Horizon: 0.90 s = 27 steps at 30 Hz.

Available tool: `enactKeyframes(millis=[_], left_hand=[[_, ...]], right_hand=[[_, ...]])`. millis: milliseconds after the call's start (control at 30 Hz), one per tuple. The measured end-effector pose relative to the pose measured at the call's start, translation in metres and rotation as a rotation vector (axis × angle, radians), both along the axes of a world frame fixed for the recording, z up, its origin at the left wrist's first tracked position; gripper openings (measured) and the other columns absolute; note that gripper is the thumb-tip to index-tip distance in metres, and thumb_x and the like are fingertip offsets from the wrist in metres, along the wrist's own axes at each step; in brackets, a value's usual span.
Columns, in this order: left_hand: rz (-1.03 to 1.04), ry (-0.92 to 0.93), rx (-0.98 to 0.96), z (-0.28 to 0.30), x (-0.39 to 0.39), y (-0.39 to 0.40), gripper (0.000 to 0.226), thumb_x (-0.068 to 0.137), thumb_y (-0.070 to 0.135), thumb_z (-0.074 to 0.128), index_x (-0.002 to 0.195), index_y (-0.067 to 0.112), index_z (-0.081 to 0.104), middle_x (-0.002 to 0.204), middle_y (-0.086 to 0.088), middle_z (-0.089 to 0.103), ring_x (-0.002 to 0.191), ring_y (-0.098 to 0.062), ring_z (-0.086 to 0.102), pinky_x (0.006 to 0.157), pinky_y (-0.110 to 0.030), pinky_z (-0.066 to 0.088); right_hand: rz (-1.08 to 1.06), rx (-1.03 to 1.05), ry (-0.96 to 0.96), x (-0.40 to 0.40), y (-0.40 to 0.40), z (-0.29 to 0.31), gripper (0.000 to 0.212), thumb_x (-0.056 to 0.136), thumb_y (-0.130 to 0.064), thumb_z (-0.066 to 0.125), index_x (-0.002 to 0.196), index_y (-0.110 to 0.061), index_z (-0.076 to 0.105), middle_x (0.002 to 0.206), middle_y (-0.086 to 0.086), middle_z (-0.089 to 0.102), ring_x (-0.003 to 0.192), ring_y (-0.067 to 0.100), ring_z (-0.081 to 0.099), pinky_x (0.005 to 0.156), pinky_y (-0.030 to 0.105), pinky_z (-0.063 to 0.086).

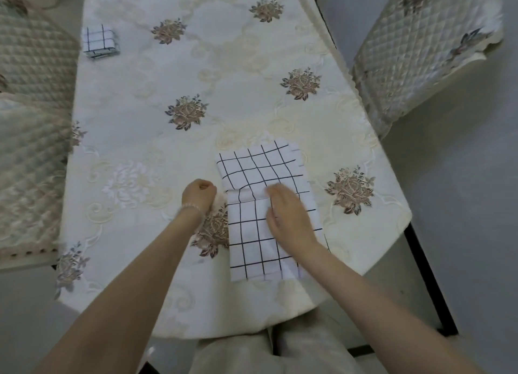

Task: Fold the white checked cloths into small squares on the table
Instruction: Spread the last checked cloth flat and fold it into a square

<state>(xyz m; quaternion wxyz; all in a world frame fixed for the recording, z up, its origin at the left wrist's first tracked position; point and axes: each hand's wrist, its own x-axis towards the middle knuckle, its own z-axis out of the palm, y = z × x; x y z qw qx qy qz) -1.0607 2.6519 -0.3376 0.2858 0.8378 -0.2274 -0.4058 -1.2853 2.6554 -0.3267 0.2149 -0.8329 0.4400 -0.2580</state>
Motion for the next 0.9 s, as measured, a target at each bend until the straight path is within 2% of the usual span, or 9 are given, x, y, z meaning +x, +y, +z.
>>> enactKeyframes(millis=[100,167,233,367,500,567,667,733,900], left_hand=[[-0.002,0.072,-0.025,0.0,0.016,-0.028,0.011,0.089,0.008,0.056,0.089,0.0,0.064,0.064,-0.01,0.06,0.055,-0.02,0.052,0.057,-0.028,0.045],[-0.061,0.101,-0.036,0.002,0.023,-0.046,0.013,0.091,0.01,0.056,0.085,0.002,0.064,0.067,-0.009,0.061,0.048,-0.014,0.055,0.05,-0.024,0.046],[-0.089,0.153,-0.029,0.002,0.028,-0.06,0.018,0.093,0.015,0.057,0.083,0.001,0.062,0.071,-0.01,0.064,0.042,-0.012,0.055,0.047,-0.024,0.048],[-0.049,0.29,0.005,0.006,0.029,-0.079,0.024,0.09,0.018,0.06,0.073,0.002,0.059,0.064,-0.012,0.06,0.037,-0.017,0.05,0.041,-0.022,0.038],[-0.062,0.336,0.015,0.013,0.027,-0.091,0.024,0.091,0.007,0.037,0.076,0.007,0.055,0.061,-0.01,0.047,0.044,-0.02,0.041,0.048,-0.025,0.033],[-0.163,0.307,-0.013,0.011,0.031,-0.092,0.031,0.088,0.0,0.031,0.091,0.01,0.06,0.057,-0.009,0.047,0.043,-0.02,0.042,0.046,-0.026,0.037],[-0.386,0.298,-0.026,0.006,0.042,-0.088,0.018,0.091,0.002,0.045,0.084,0.01,0.059,0.059,-0.007,0.057,0.046,-0.014,0.055,0.045,-0.024,0.046],[-0.555,0.192,-0.012,0.002,0.052,-0.092,0.015,0.094,0.012,0.052,0.08,0.009,0.057,0.066,-0.007,0.058,0.055,-0.013,0.057,0.054,-0.021,0.047],[-0.915,-0.361,0.004,-0.001,0.063,-0.129,0.017,0.095,0.023,0.051,0.083,0.012,0.055,0.085,-0.006,0.055,0.079,-0.021,0.051,0.07,-0.027,0.039]], right_hand=[[0.476,-0.097,0.079,0.037,0.03,-0.022,0.039,0.083,0.0,0.05,0.12,0.002,0.059,0.121,0.018,0.06,0.116,0.036,0.053,0.104,0.044,0.041],[0.627,-0.126,0.15,0.054,0.038,-0.037,0.041,0.086,-0.006,0.051,0.127,0.0,0.056,0.128,0.016,0.058,0.125,0.033,0.049,0.112,0.043,0.032],[0.674,-0.168,0.253,0.067,0.037,-0.048,0.046,0.088,-0.015,0.054,0.133,-0.004,0.053,0.135,0.013,0.055,0.131,0.031,0.044,0.117,0.04,0.022],[0.689,-0.144,0.393,0.075,0.03,-0.061,0.05,0.098,-0.03,0.037,0.144,-0.011,0.042,0.145,0.005,0.047,0.137,0.027,0.037,0.119,0.038,0.013],[0.7,-0.142,0.421,0.073,0.031,-0.067,0.053,0.1,-0.032,0.036,0.149,-0.012,0.033,0.154,0.002,0.034,0.143,0.022,0.027,0.12,0.038,0.013],[0.695,-0.124,0.435,0.07,0.031,-0.068,0.056,0.1,-0.033,0.034,0.151,-0.013,0.026,0.157,0.001,0.027,0.146,0.021,0.02,0.12,0.038,0.01],[0.671,-0.073,0.448,0.07,0.035,-0.071,0.057,0.101,-0.035,0.033,0.153,-0.015,0.02,0.159,0.001,0.022,0.148,0.021,0.012,0.12,0.039,0.008],[0.664,-0.048,0.45,0.07,0.038,-0.073,0.058,0.101,-0.035,0.033,0.153,-0.015,0.018,0.16,0.001,0.019,0.148,0.02,0.008,0.12,0.039,0.007],[0.664,-0.034,0.444,0.069,0.04,-0.076,0.059,0.101,-0.038,0.031,0.153,-0.015,0.017,0.161,0.002,0.015,0.149,0.02,0.002,0.121,0.04,0.005]])
